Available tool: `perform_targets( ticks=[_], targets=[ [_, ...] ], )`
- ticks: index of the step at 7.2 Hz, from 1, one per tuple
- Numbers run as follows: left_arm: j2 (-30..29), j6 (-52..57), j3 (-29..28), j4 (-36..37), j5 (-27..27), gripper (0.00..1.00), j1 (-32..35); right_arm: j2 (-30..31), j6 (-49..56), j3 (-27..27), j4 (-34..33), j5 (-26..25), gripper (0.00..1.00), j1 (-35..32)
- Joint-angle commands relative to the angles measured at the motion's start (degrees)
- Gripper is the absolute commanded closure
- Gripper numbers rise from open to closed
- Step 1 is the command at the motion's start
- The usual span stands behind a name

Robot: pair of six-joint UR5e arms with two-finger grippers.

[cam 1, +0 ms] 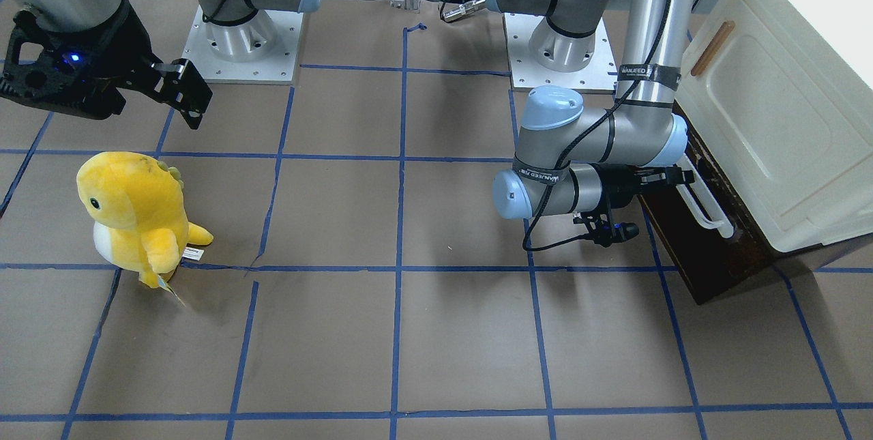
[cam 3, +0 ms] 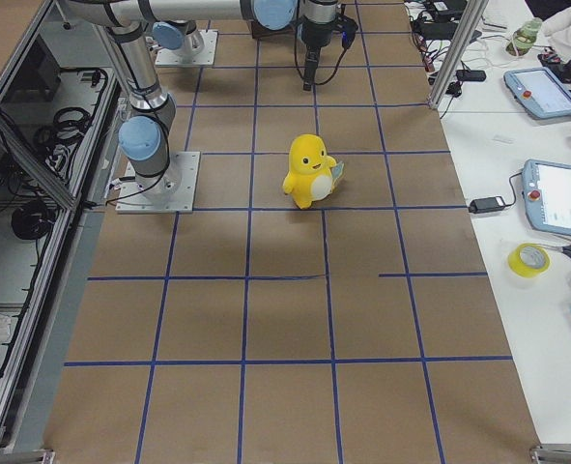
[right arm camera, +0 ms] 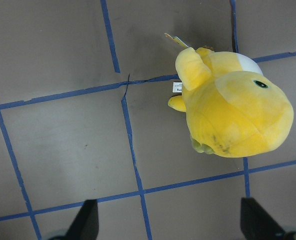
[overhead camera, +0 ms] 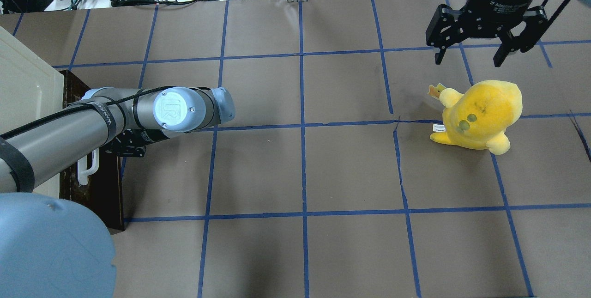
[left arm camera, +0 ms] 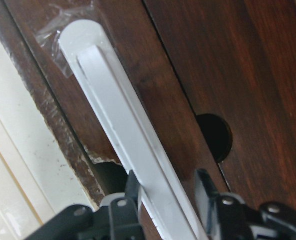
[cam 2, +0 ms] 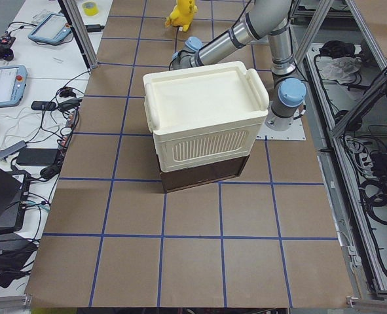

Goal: Pull drawer sideways
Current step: 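Lower the left gripper onto the white drawer handle and close on it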

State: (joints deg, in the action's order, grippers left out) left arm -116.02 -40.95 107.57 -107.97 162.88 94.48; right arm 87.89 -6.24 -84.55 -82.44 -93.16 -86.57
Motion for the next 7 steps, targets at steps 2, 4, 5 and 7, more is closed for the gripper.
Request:
perform_targets(
  ticks=[2,4,5,7],
  targets=[
    [0.2,-0.1,0.2,-0.6,0.1,0.70,0.0,0.0,0.0,0.0,0.0,0.0,0.00,0.0],
    [0.3,-0.1,-0.3,-0.7,-0.4,0.77,0.7,0.0,0.0,0.0,0.0,0.0,0.00,0.0],
    [0.0,0.0,-1.0,-0.6,-0.5,0.77,2.3,0.0,0.0,0.0,0.0,0.0,0.00,0.0],
    [0.4,0.3,-2.5,-0.7,-1.5,0.82,5.3,0.0,0.0,0.0,0.0,0.0,0.00,0.0]
  ],
)
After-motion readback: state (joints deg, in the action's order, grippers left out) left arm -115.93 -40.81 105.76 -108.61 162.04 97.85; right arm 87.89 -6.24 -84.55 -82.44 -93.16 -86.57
